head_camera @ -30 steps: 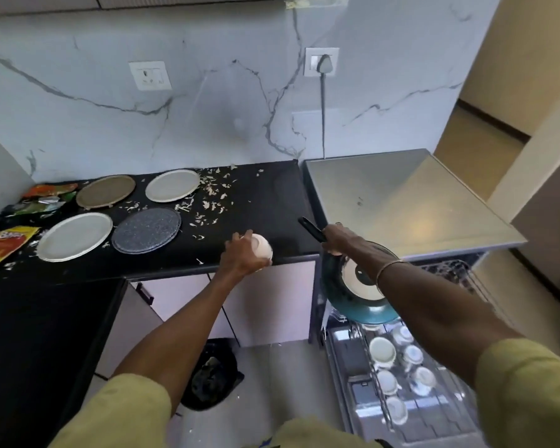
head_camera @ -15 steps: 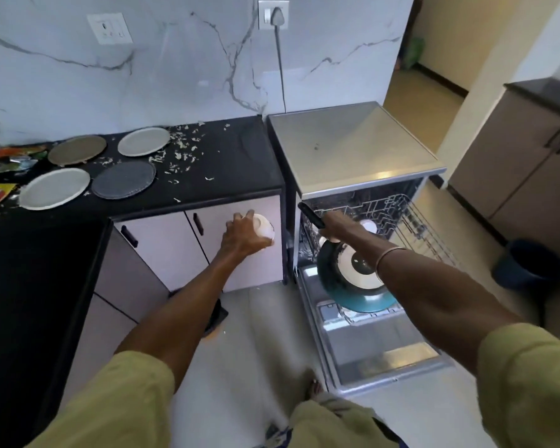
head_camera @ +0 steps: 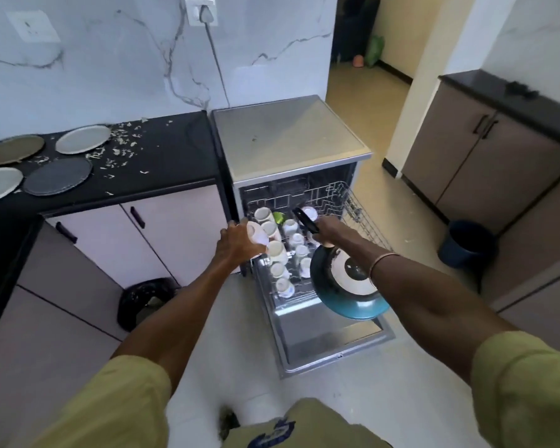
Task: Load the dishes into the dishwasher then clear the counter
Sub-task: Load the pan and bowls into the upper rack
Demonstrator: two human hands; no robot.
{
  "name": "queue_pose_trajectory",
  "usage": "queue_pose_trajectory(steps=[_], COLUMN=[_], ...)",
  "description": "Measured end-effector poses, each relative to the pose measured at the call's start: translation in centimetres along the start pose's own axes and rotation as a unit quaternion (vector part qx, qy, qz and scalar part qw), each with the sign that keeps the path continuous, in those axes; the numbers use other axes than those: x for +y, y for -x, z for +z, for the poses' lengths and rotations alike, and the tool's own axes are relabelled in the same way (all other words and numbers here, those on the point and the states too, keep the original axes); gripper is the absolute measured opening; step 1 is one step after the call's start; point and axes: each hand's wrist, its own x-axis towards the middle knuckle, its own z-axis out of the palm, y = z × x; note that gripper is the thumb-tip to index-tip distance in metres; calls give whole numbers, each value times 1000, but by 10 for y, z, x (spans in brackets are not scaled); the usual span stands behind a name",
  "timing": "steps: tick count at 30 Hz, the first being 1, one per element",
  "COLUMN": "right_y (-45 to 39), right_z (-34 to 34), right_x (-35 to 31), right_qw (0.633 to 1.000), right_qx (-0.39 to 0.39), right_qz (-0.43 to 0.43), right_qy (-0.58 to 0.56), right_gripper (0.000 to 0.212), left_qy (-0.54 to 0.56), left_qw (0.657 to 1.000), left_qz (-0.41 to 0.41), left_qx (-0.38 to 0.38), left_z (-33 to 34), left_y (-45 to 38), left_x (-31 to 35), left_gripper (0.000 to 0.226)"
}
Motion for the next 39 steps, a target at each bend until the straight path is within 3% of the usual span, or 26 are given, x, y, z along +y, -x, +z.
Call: queue_pose_trajectory(steps=[4, 8, 14, 28, 34, 39], right_y=[19, 22, 0, -153, -222, -288], right_z=[-17, -25, -32, -39, -25, -3], right_x=[65, 115, 165, 220, 231, 242], right_qw=[1000, 1000, 1000, 996, 994, 992], right_qx=[-2, -4, -12, -74, -87, -106], right_qz=[-7, 6, 5, 17, 32, 32], right_qy=[7, 0, -16, -53, -64, -67], right_gripper=[12, 22, 18, 23, 23, 27], left_qy=[10, 26, 23, 48, 76, 117], left_qw=[1000, 1000, 1000, 997, 988, 983], left_qz=[-8, 1, 8, -28, -103, -114], left_qx=[7, 5, -10, -51, -88, -81], left_z=[31, 57, 92, 176, 237, 280], left_y=[5, 5, -23, -131, -160, -179], left_x=[56, 99, 136, 162, 158, 164], left_gripper=[99, 94, 105, 101, 103, 94])
